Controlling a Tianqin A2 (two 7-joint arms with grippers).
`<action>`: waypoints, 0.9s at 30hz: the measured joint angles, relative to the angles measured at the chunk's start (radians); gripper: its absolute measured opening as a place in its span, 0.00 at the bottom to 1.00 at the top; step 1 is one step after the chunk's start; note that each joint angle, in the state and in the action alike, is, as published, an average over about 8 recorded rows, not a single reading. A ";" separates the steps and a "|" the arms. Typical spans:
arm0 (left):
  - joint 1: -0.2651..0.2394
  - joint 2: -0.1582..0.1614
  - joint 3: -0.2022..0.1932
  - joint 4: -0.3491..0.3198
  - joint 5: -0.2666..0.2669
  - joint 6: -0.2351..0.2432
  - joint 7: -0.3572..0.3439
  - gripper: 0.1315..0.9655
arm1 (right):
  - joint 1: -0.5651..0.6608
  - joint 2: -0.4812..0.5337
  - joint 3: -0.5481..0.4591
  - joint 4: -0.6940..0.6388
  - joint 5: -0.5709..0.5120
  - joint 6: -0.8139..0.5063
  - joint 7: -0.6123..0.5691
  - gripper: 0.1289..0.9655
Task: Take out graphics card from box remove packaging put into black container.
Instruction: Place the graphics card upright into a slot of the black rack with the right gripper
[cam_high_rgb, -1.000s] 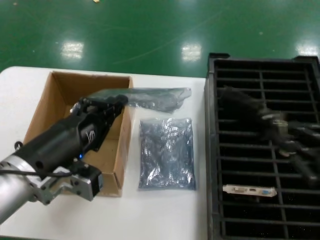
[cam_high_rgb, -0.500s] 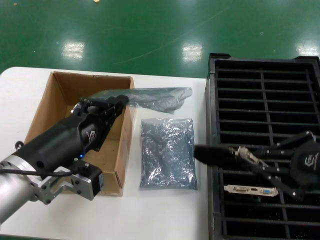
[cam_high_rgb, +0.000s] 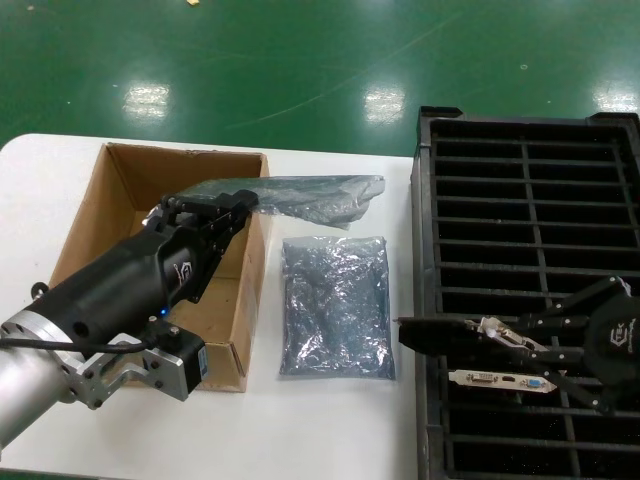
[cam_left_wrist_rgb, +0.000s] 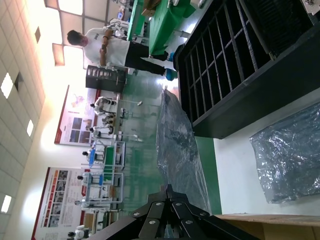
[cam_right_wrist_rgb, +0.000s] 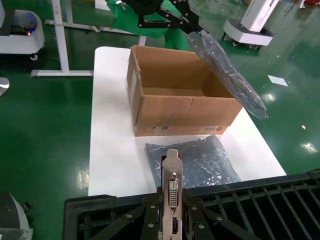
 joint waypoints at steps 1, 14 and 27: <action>0.000 0.000 0.000 0.000 0.000 0.000 0.000 0.01 | 0.000 0.000 0.000 0.000 0.000 0.000 0.000 0.07; 0.000 0.000 0.000 0.000 0.000 0.000 0.000 0.01 | 0.089 0.004 -0.026 -0.017 -0.016 -0.062 -0.003 0.07; 0.000 0.000 0.000 0.000 0.000 0.000 0.000 0.01 | 0.262 -0.049 -0.157 -0.129 -0.169 -0.184 0.032 0.07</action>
